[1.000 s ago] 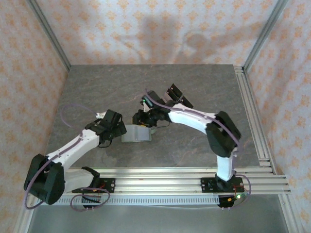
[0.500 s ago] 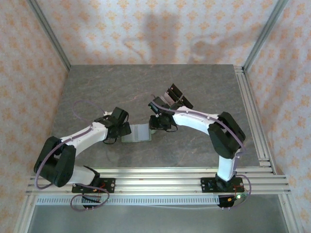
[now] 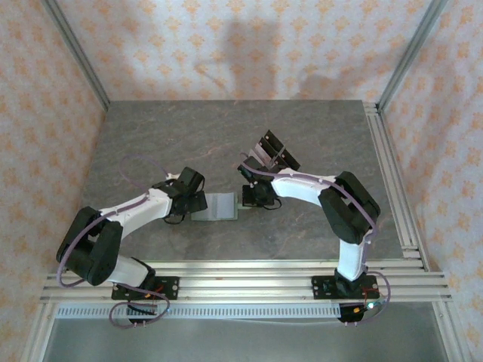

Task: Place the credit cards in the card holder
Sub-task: Touch the card holder at the center of the table.

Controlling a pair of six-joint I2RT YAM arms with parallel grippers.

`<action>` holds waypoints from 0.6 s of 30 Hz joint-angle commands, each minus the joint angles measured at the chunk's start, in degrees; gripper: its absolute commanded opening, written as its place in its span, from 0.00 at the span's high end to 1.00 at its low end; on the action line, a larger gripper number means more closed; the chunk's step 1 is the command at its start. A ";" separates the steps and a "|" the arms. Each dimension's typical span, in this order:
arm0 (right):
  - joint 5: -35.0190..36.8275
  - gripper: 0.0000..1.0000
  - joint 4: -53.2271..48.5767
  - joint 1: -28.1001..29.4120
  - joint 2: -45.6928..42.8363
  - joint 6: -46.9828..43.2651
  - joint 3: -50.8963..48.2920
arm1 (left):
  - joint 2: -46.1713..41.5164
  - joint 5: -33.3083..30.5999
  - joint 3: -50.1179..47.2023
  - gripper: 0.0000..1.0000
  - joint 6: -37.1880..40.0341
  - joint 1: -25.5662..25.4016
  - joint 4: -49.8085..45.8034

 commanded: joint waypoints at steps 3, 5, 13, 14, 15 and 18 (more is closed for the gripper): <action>2.12 1.00 0.21 -0.79 -2.06 -0.29 -0.94 | 1.15 -3.13 -0.78 0.00 -0.51 -1.17 0.39; 2.17 1.00 0.30 -0.80 -1.98 -0.31 -0.86 | 1.19 -3.35 -1.26 0.00 -0.87 -1.30 0.41; 1.85 1.00 -0.33 -1.06 -2.01 -0.65 0.60 | 1.06 -5.21 -2.59 0.00 -1.91 -1.39 -0.41; 1.79 1.00 -0.40 -1.06 -1.97 -0.62 0.87 | 1.02 -5.41 -2.60 0.00 -2.06 -1.35 -0.47; 1.53 1.00 -0.48 -1.06 -1.97 -0.65 1.14 | 0.99 -5.31 -2.69 0.00 -2.10 -1.38 -0.47; 0.11 0.91 -0.74 -1.01 -2.31 -0.95 2.14 | 0.76 -4.92 -2.68 0.00 -1.93 -1.36 -0.03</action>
